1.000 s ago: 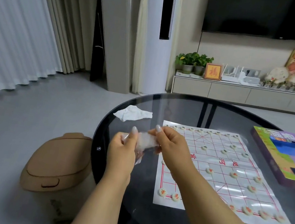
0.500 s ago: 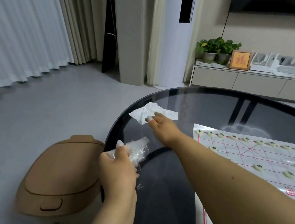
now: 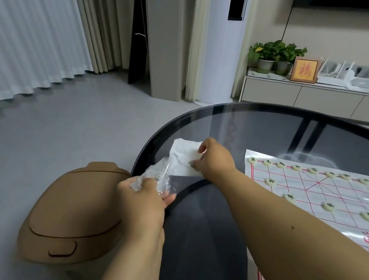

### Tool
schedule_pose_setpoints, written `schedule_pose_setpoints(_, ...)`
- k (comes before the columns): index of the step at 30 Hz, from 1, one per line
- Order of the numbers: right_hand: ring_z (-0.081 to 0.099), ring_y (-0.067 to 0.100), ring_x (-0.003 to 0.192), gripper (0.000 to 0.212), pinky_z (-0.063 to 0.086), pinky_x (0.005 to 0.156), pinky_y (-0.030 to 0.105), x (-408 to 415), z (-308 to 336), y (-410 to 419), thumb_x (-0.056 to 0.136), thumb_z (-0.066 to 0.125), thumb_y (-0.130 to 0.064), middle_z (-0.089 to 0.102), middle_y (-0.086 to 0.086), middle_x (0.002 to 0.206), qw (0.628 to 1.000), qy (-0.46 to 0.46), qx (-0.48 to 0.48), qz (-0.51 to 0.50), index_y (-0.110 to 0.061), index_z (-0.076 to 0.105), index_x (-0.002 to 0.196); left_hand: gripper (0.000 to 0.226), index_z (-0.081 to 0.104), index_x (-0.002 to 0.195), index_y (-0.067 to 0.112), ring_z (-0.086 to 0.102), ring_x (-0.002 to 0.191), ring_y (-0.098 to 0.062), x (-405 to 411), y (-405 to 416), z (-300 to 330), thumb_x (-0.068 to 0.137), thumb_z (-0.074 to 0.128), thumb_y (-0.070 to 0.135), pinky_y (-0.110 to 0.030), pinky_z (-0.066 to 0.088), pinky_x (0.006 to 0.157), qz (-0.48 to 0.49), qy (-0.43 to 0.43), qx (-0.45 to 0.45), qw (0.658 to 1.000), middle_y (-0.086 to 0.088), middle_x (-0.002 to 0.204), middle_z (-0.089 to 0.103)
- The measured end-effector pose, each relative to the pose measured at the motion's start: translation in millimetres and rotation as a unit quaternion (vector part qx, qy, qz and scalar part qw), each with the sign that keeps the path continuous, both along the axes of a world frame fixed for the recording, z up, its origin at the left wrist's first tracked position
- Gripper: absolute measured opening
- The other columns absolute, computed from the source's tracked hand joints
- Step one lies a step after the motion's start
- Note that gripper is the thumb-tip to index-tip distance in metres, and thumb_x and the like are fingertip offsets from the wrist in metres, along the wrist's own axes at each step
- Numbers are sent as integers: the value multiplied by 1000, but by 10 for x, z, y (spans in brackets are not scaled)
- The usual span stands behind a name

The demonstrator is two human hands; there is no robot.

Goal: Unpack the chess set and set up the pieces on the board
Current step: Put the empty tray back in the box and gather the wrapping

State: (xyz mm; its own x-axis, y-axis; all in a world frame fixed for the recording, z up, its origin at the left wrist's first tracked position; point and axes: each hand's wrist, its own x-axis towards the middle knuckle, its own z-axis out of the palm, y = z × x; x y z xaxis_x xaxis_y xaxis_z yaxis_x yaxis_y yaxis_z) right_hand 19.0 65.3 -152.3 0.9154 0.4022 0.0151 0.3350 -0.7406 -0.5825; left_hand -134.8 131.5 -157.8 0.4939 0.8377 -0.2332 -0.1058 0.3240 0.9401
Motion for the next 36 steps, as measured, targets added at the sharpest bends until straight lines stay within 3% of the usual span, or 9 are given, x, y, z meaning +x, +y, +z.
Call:
schedule_pose_setpoints(3,57,22,85,41,45,73,27,-39,68,-69,80,73,-24,60,5,102,999,47,25,-2,-14,59,117,19,62,94,13,69,78,-26,-45,51,23,96,46,3,-26,56,57,-15,2,-9,1000,-11,97,66)
schedule_pose_setpoints(8,55,13,65,10,44,58,22,-365,336,-140,86,65,-17,58,-10,67,981,24,191,26,-14,73,91,15,60,100,17,69,85,-27,-100,89,64,95,53,4,-28,56,65,-40,-13,-26,999,-7,98,66)
schedule_pose_setpoints(12,49,8,78,14,39,64,4,-801,453,-107,85,64,-13,51,-9,79,976,-96,132,144,-10,74,94,16,63,110,12,71,87,-25,-127,99,136,95,57,11,-28,58,63,-85,-69,-64,992,-12,102,71)
schedule_pose_setpoints(16,53,11,85,12,40,66,10,-981,493,-137,82,67,-14,61,4,102,970,-107,114,184,-7,74,89,36,63,107,8,69,94,-30,-194,113,265,99,46,38,-41,57,80,-140,-141,-145,969,-15,103,72)
schedule_pose_setpoints(19,59,18,89,13,47,77,26,-1126,521,-131,81,64,-12,65,6,96,965,-108,77,227,-9,74,89,47,65,106,13,71,86,-23,-227,113,310,93,45,54,-38,58,76,-217,-143,-135,956,-11,101,73)
schedule_pose_setpoints(26,61,11,89,19,52,83,31,-1461,583,-140,76,58,-6,61,-3,96,943,12,265,202,-22,65,85,23,62,107,4,71,70,-18,-324,272,337,98,42,7,-27,58,57,-175,-144,-191,955,-11,86,71)
schedule_pose_setpoints(30,54,-9,90,23,42,85,13,-1665,579,-42,91,53,-13,59,-15,92,935,11,249,251,-10,70,106,29,63,90,-2,68,52,-17,-491,425,439,101,41,14,-20,54,48,-148,-139,-258,944,-11,66,68)
schedule_pose_setpoints(34,57,7,104,39,36,103,27,-1898,418,249,91,40,-24,69,-2,111,924,-8,208,320,-9,70,111,39,65,86,-2,66,78,-28,-774,643,466,94,43,29,-34,53,86,-149,-144,-313,927,-16,79,65)
schedule_pose_setpoints(36,56,16,106,38,38,102,33,-1935,327,384,93,40,-20,67,8,115,920,17,193,340,-3,69,109,38,62,87,3,65,75,-25,-869,768,386,95,49,38,-35,54,78,-137,-131,-273,943,-13,74,65)
